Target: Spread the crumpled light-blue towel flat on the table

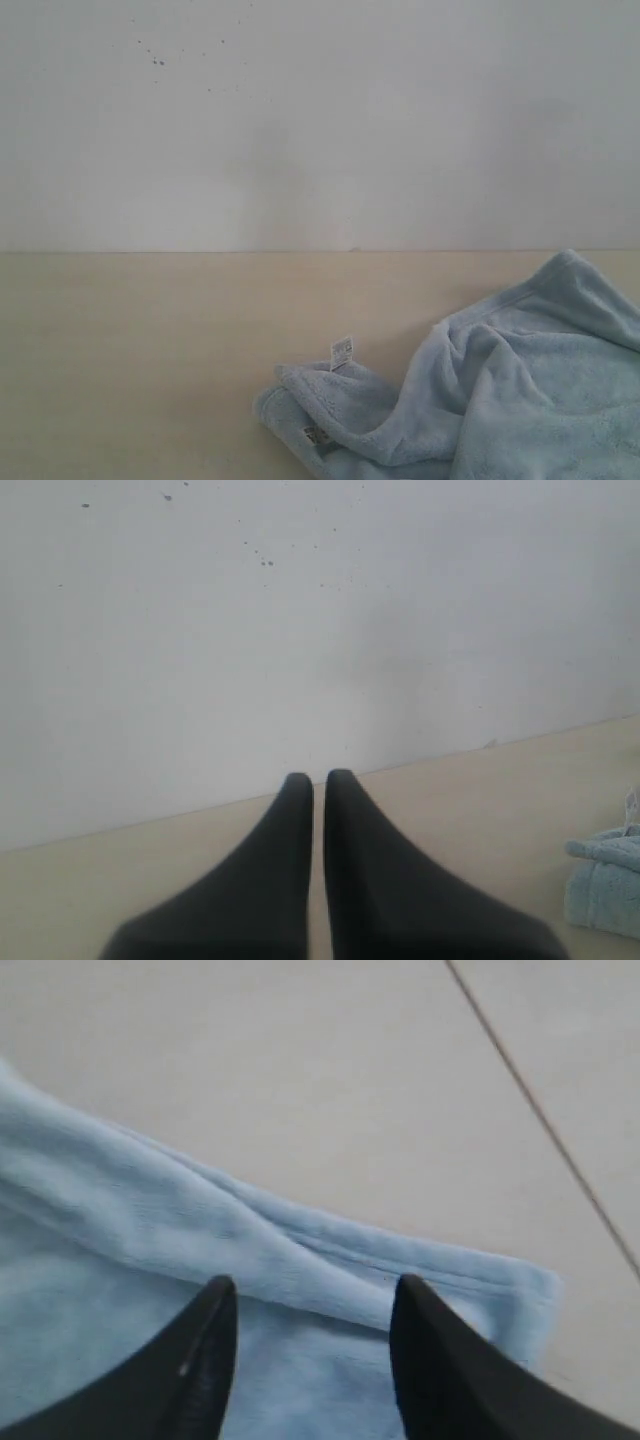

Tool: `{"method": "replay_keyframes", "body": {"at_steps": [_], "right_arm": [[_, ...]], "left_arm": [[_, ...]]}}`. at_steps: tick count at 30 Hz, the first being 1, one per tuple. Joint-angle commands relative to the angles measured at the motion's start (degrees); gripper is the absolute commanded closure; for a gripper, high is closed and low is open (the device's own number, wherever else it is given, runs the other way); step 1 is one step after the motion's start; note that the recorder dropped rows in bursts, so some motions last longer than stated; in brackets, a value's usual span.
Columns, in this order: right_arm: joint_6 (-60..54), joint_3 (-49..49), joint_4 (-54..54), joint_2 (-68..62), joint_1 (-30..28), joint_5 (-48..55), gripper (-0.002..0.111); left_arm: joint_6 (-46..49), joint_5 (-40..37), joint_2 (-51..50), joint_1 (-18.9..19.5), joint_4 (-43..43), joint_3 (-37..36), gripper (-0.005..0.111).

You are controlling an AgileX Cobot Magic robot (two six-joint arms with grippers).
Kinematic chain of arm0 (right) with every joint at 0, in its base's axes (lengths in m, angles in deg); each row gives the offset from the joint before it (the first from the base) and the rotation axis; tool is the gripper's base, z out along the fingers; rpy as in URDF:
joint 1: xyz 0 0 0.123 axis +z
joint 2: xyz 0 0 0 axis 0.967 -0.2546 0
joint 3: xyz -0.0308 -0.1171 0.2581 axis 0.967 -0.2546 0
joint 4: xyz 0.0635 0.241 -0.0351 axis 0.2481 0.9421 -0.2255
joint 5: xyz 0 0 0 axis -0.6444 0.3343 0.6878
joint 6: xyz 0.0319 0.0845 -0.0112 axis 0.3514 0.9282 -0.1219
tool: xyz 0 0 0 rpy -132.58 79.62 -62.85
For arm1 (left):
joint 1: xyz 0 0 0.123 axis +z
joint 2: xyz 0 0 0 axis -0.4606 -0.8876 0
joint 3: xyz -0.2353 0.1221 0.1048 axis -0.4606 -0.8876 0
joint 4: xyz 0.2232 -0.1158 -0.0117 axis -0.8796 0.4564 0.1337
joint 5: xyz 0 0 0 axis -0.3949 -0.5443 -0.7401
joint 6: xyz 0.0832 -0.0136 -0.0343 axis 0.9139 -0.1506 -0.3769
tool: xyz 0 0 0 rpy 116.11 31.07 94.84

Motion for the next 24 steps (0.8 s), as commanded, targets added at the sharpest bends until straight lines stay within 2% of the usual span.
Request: {"method": "replay_keyframes", "body": {"at_steps": [1,3,6,12,17,24], "right_arm": [[-10.31,-3.65,18.47,7.33,6.30,5.34,0.066],[-10.96,-9.58,19.25,10.33,13.98,4.34,0.066],[-12.05,-14.33,19.39,10.39,22.17,4.00,0.066],[-12.56,-16.94,19.59,8.25,37.27,-3.66,0.066],[-11.43,-16.94,19.83,7.11,43.19,-9.26,0.066],[-11.43,-16.94,19.56,7.15,41.73,-7.15,0.066]], "left_arm": [[-0.48,0.00,0.13,0.16,0.65,-0.34,0.103],[-0.48,0.00,0.13,0.16,0.65,-0.34,0.103],[-0.48,0.00,0.13,0.16,0.65,-0.34,0.103],[-0.48,0.00,0.13,0.16,0.65,-0.34,0.103],[-0.48,0.00,0.13,0.16,0.65,-0.34,0.103],[-0.48,0.00,0.13,0.16,0.65,-0.34,0.103]]}}
